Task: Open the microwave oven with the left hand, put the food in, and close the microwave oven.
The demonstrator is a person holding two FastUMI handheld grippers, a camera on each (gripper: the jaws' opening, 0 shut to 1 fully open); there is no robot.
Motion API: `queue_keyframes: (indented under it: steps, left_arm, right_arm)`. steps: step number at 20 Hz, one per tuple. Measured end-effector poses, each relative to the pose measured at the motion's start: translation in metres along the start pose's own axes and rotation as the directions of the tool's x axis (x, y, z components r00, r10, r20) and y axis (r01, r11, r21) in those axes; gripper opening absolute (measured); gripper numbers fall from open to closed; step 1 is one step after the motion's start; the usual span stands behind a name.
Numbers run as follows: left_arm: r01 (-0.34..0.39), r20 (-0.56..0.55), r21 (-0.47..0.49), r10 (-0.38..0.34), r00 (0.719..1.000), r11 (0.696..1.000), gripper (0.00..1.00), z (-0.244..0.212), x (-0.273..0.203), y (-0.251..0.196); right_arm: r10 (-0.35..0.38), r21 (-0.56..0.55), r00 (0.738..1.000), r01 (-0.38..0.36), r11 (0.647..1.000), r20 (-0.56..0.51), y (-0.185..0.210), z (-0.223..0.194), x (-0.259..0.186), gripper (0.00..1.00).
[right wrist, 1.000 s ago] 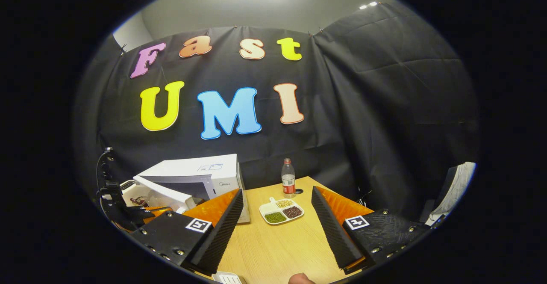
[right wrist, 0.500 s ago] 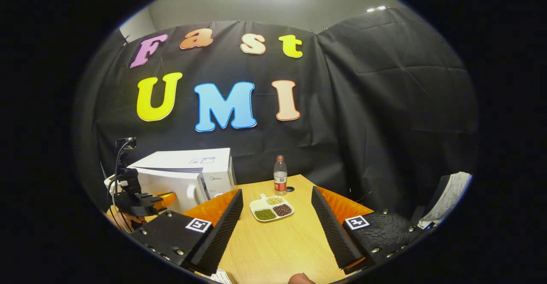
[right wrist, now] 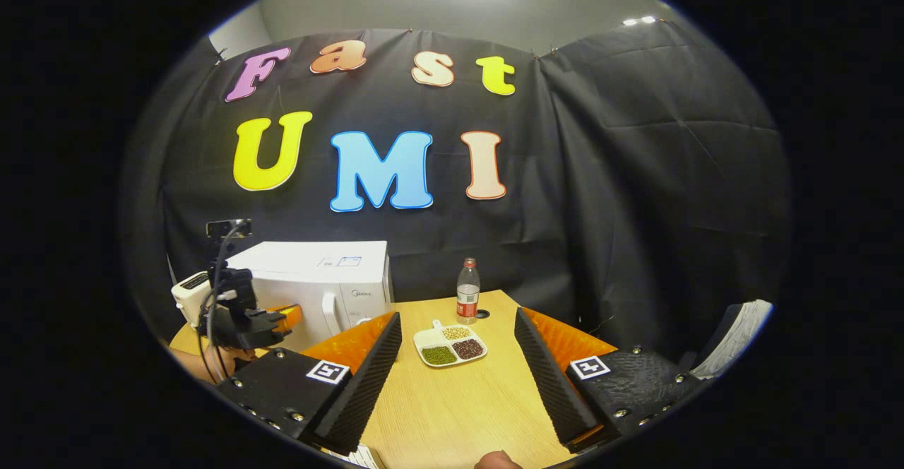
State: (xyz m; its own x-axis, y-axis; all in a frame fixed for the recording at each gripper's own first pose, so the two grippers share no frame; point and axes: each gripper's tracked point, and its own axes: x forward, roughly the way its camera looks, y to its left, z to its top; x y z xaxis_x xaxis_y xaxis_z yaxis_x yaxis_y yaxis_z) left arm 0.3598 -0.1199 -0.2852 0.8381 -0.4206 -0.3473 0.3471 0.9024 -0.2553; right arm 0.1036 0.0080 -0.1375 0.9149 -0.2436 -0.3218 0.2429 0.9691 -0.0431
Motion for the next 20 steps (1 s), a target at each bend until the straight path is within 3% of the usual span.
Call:
queue_keyframes:
  steps: [2, 4, 11, 20]
  left_arm:
    - [-0.053, 0.013, 0.025, 0.053, 0.999, 0.998, 0.03, 0.007, -0.005, 0.004]
    - [-0.051, 0.039, 0.014, 0.05, 0.998, 0.999, 0.07, 0.021, -0.028, -0.002]
    - [-0.132, 0.194, 0.032, 0.123, 0.973, 0.991, 0.07, 0.085, -0.159, -0.021]
    - [-0.273, 0.249, 0.027, 0.258, 0.934, 0.962, 0.07, 0.096, -0.308, -0.04]
  right_arm:
    - [0.045, -0.002, 0.999, -0.045, 0.999, 0.006, 0.01, 0.005, -0.004, 0.98]
    - [0.093, -0.023, 0.995, -0.093, 0.995, 0.02, 0.017, 0.008, -0.006, 0.98]
    - [0.26, 0.017, 0.964, -0.262, 0.965, 0.06, 0.01, 0.022, -0.02, 0.98]
    - [0.363, -0.023, 0.924, -0.363, 0.932, 0.121, -0.021, 0.032, -0.063, 0.98]
